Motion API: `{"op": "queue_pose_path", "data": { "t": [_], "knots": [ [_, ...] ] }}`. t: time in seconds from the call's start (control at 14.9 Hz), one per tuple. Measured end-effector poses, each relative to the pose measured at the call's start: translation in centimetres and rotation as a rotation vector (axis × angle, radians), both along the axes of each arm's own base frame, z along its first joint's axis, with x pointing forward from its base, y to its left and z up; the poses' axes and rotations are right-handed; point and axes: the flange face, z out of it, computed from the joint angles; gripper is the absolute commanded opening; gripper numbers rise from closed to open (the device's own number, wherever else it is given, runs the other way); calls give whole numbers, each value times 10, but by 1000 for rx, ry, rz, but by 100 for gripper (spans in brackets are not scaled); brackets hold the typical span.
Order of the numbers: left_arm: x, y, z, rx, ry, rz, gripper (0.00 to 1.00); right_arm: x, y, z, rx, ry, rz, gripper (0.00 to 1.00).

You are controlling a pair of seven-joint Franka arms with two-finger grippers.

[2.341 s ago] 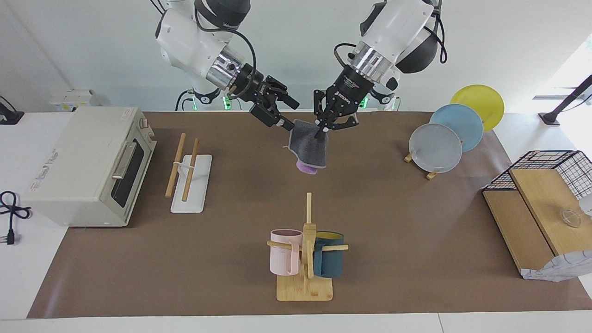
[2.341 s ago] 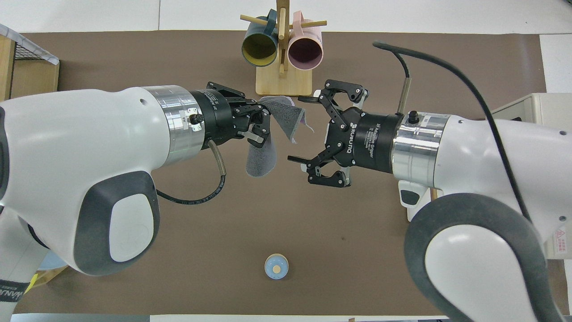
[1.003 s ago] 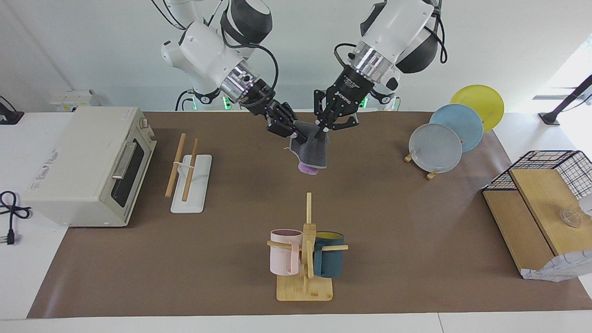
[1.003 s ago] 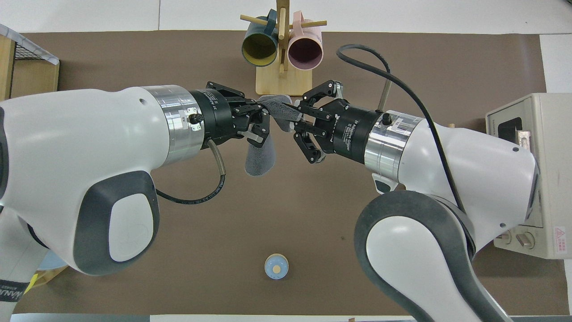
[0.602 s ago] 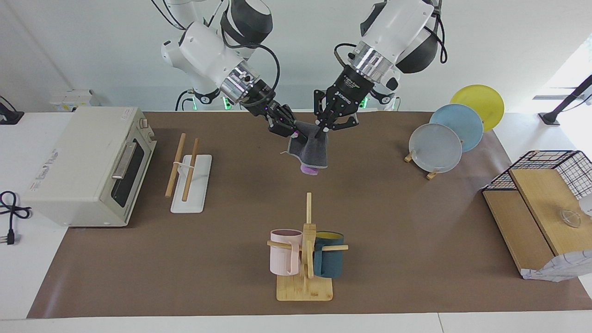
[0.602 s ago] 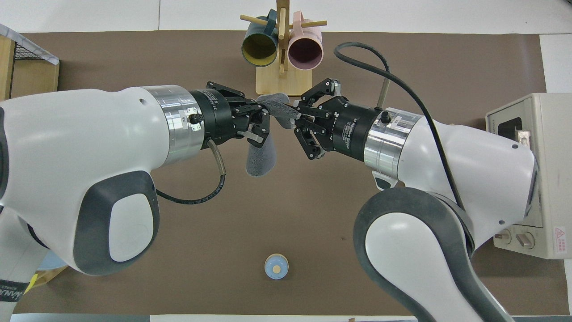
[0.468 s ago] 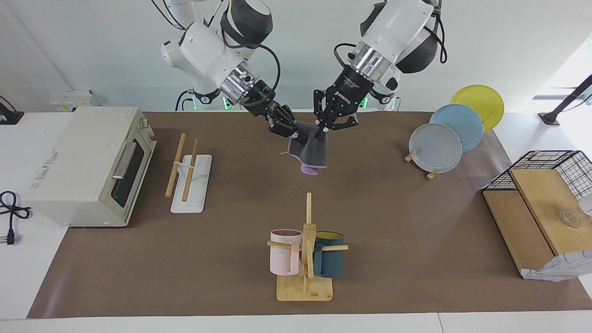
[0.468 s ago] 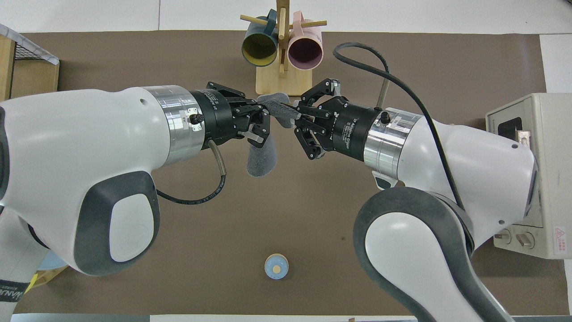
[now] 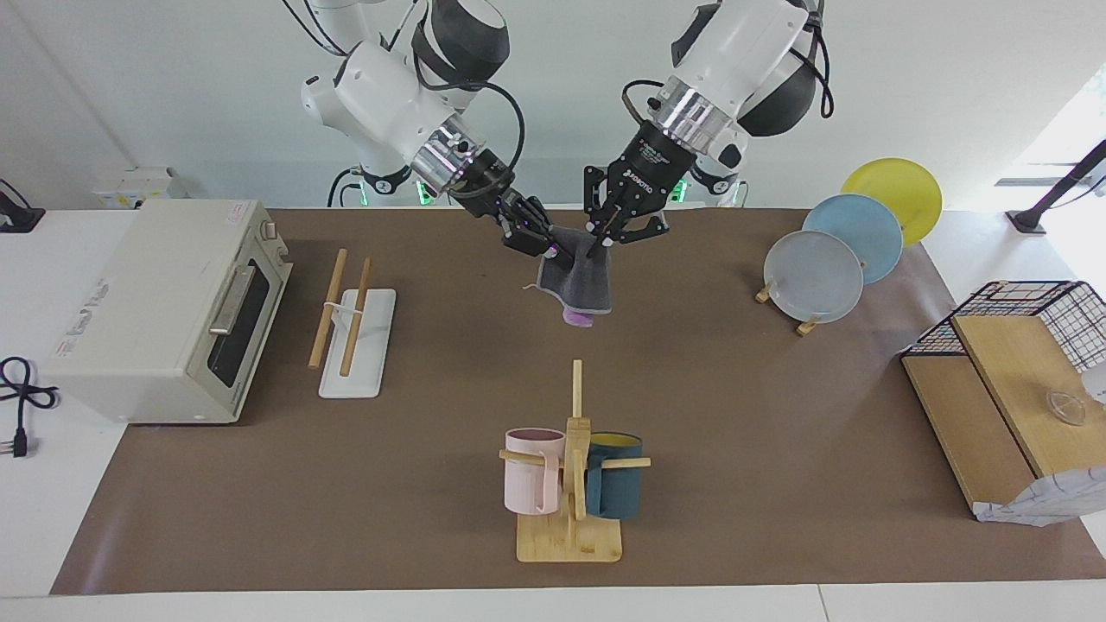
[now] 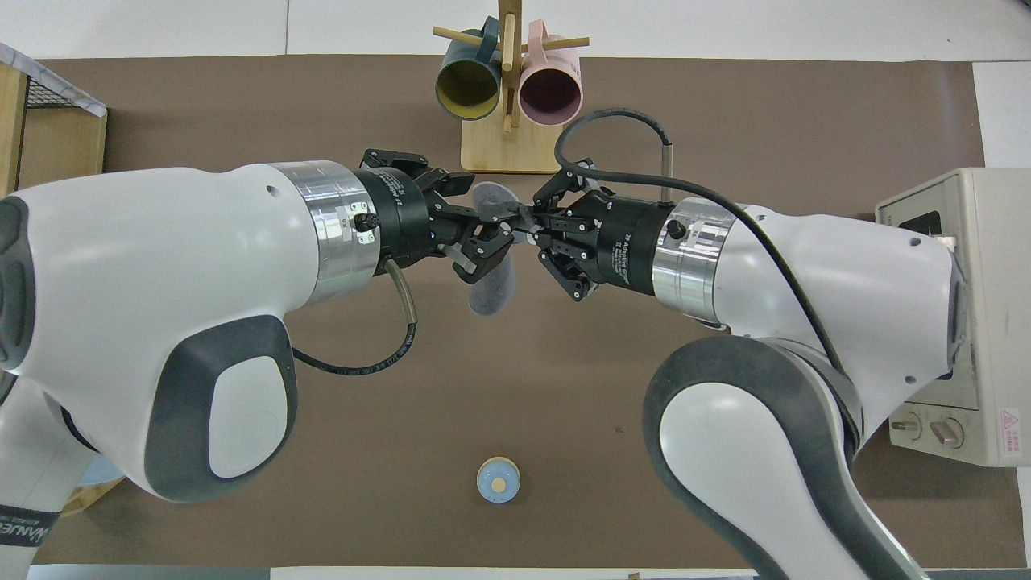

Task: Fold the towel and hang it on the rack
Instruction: 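Carry the towel with the right gripper while the left gripper releases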

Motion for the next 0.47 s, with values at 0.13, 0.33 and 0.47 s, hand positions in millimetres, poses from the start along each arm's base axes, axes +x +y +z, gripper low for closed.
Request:
{"op": "queue_pose_path", "data": {
  "t": [0.13, 0.33, 0.47],
  "knots": [
    [0, 0, -1, 15, -8, -5, 100, 4, -19, -8, -148, -38, 127, 0],
    [-4, 2, -9, 45, -19, -26, 100, 4, -39, -18, -340, -127, 332, 0],
    [-5, 8, -16, 79, -40, -57, 100, 9, -67, -27, -429, -163, 437, 0]
  ]
}}
